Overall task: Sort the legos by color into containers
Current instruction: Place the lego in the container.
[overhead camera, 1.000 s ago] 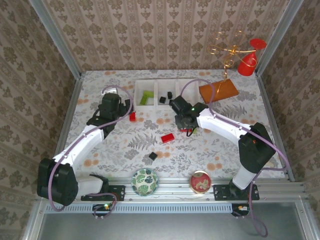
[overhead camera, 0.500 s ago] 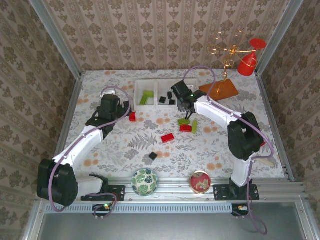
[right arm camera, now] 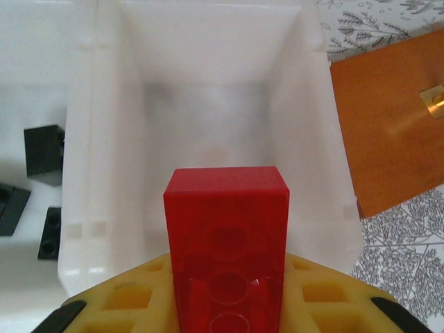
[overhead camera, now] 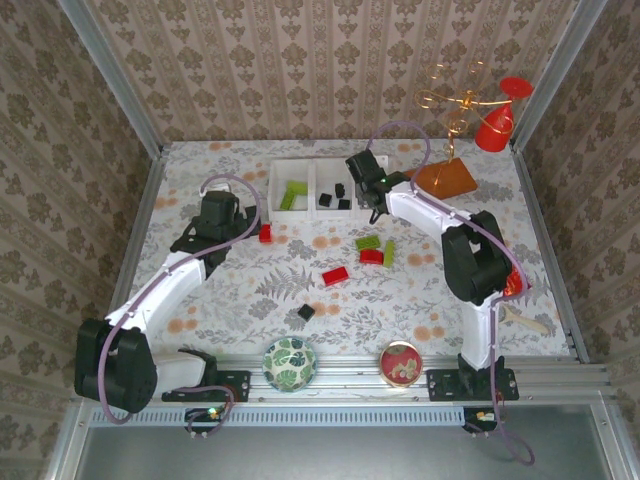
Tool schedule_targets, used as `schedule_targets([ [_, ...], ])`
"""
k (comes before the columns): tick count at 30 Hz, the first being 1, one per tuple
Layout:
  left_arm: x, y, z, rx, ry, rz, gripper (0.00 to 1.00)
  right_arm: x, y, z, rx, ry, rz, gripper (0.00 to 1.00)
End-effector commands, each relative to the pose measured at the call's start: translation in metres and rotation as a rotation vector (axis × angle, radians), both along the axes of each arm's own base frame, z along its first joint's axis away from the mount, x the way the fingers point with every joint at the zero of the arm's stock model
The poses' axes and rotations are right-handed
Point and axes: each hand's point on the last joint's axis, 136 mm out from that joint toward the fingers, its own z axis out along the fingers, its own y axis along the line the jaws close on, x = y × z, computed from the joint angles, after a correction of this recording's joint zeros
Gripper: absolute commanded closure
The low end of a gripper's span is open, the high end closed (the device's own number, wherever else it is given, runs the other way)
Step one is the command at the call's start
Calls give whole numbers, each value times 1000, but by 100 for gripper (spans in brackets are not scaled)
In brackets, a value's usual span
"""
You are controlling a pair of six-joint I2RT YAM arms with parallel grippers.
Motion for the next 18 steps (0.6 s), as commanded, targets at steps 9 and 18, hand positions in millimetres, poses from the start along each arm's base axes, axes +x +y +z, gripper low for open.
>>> schedule_targets([
  [9,-4,6,-2,-20,9,27,0,31,-6,-7,-46,-29,-14,83],
  [18,-2,5,-8,-37,22,26,0,32,-8,-26,-55,9,-19,81],
])
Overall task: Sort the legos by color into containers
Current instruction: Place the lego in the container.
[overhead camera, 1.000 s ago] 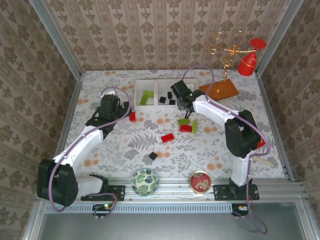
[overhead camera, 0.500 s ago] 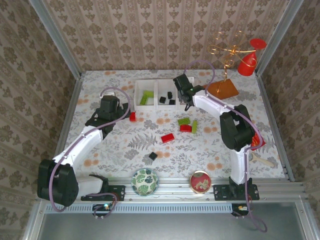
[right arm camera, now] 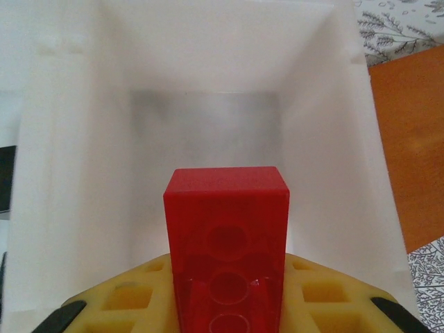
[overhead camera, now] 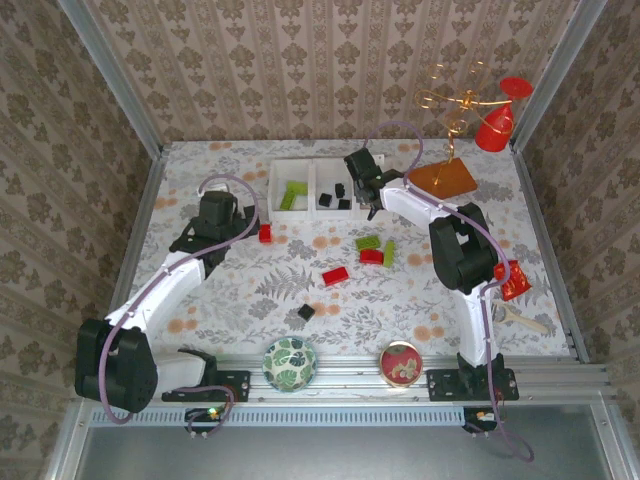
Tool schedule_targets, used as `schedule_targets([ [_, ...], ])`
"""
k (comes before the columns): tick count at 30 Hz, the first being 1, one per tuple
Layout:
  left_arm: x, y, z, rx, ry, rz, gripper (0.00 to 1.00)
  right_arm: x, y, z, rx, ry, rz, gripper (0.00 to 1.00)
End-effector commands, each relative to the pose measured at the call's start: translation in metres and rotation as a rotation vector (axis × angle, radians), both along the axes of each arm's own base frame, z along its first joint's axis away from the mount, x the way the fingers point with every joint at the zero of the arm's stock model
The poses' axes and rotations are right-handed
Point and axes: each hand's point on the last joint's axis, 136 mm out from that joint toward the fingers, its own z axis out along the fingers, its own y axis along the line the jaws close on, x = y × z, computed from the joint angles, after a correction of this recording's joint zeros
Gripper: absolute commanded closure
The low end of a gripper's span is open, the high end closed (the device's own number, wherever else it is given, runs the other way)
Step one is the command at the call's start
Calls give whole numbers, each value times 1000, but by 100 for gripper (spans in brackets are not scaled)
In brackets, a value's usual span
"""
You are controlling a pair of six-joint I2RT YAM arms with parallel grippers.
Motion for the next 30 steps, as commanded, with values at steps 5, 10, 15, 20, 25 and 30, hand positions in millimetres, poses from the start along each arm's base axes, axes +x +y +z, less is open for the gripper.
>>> schedule_targets([
  [5,-1,1,-14,-28,39,15,0,7,-8,-7,-12,1,-30,78],
  [10,2,0,-18,-32,46,14,0,7,-8,-12,-4,11,-30,73],
  [15,4,0,-20,-31,50,16,0,7,-7,-11,0,8,-32,66],
  [20,4,1,-23,-25,56,21,0,6,-8,-3,7,-2,-34,58],
  [25,5,0,-25,-20,67,15,0,4,-8,5,18,-14,-31,52],
  [30,6,-2,-29,-18,84,1,0,2,-7,16,25,-27,-27,48],
])
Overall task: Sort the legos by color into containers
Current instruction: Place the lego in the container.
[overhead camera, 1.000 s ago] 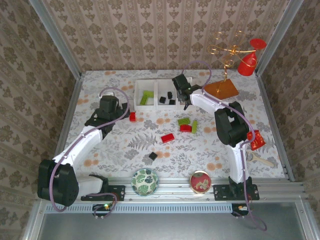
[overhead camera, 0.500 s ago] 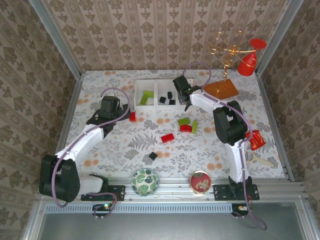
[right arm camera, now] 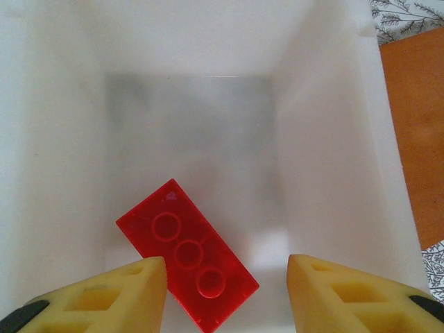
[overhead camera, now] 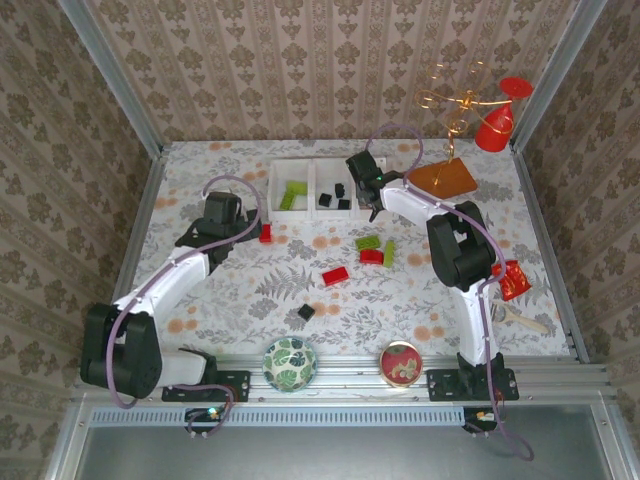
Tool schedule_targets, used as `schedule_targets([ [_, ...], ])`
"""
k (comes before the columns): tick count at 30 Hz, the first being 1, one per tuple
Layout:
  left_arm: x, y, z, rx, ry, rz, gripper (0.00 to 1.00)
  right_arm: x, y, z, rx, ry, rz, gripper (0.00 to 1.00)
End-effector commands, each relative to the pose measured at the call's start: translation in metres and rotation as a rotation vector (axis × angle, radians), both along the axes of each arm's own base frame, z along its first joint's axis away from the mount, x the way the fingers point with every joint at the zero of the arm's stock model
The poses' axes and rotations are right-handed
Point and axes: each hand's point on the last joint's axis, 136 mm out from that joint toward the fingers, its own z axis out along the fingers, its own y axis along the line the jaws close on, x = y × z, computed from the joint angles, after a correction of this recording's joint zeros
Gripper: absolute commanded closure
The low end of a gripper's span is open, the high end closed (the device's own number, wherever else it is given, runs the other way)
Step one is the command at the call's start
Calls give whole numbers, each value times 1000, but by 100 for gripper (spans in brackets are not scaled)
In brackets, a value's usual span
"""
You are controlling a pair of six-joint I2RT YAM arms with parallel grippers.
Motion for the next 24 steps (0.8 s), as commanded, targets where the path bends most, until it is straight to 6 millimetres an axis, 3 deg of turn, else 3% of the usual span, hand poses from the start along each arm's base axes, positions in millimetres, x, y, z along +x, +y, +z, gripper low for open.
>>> schedule_targets([
  [1,3,-1,-1,-14,11,-7,0,0,-2,30,32,-53,-15,48],
  [6,3,-7,-10,-13,50,-35,0,-5,-1,46,53,-68,-7,44],
  [12,6,-19,-27,-33,116,-88,1,-21,-2,68,84,-98,-8,32],
  [17,12,-30,-41,-44,161,-124,2,-41,-9,77,111,-109,-27,19],
  [24,17,-39,-60,-15,207,-147,4,-70,-21,83,150,-131,-56,12],
])
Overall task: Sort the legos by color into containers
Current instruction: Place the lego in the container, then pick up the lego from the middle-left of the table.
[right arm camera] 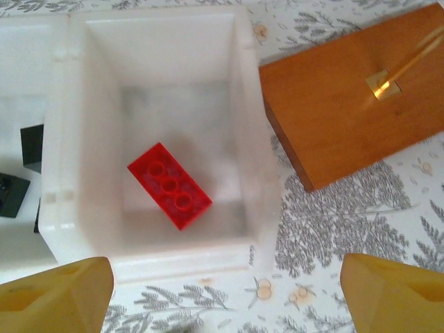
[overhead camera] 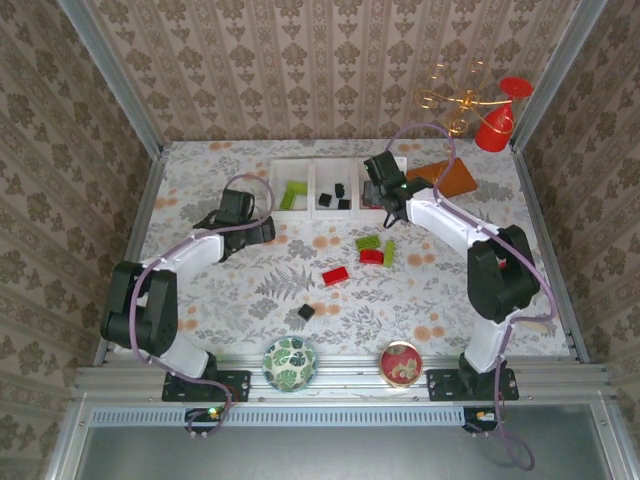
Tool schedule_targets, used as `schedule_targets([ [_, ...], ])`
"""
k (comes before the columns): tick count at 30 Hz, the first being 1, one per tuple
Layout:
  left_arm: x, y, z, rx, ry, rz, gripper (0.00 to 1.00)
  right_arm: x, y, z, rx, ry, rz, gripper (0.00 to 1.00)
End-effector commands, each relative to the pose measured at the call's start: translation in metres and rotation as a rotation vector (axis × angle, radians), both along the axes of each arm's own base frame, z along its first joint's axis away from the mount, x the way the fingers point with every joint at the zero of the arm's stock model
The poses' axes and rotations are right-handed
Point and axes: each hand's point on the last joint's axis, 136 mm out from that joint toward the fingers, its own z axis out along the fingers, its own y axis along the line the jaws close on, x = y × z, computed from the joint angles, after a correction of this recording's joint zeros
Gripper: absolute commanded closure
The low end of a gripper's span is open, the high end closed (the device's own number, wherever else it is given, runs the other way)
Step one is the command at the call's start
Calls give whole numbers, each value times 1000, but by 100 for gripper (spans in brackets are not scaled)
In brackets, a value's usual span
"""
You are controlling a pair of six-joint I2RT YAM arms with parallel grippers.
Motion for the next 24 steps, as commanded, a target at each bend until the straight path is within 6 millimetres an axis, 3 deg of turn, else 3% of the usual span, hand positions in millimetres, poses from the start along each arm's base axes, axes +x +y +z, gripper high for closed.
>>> schedule_targets([
  [1,3,-9,-2,16,16,-40,4,-11,-3,15,45,-51,-29,12],
  [6,4,-12,-12,46,46,-53,5,-30,-12,15,63,-62,-44,10],
  [7,4,-13,-14,51,51,-54,5,-34,-14,16,66,-63,-48,1],
  [8,4,-13,-17,55,57,-55,5,-38,-16,16,68,-63,-53,0],
  [15,4,-17,-28,60,83,-65,7,-57,-26,15,84,-83,-69,0],
  [24,7,-23,-39,56,106,-77,11,-67,-31,20,109,-116,-71,0],
])
